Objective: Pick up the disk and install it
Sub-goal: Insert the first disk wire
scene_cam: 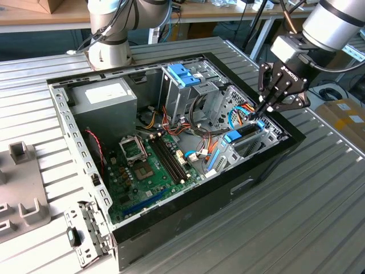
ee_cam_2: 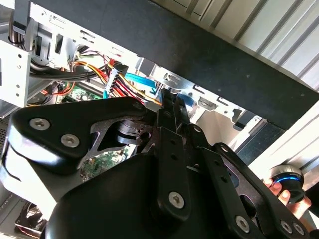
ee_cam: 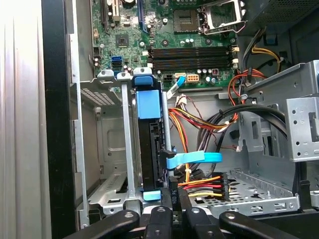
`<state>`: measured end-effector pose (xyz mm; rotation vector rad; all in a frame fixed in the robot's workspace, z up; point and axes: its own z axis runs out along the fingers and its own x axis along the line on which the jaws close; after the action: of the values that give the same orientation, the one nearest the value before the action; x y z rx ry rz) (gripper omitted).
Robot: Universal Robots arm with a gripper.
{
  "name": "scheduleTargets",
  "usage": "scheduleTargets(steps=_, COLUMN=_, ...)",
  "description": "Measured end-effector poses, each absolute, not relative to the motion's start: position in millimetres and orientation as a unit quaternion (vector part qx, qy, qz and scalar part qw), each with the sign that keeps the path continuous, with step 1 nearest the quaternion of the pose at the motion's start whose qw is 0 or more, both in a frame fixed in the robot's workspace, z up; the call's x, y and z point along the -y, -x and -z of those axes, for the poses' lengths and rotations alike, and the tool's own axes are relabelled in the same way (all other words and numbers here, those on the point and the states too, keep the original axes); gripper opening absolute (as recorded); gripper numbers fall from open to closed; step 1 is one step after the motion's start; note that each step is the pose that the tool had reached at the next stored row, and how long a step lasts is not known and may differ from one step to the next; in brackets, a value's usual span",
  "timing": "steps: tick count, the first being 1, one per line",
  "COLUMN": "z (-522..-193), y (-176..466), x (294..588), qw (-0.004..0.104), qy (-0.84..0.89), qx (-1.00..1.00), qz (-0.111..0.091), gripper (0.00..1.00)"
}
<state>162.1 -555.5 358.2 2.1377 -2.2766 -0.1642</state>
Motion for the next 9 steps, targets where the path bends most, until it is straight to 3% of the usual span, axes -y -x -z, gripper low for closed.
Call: scheduleTargets(steps=9, z=-357.6, y=-158.7, x=555.7, qw=0.007, qy=-0.684, qx=0.728, qz=0.053, gripper=0.17)
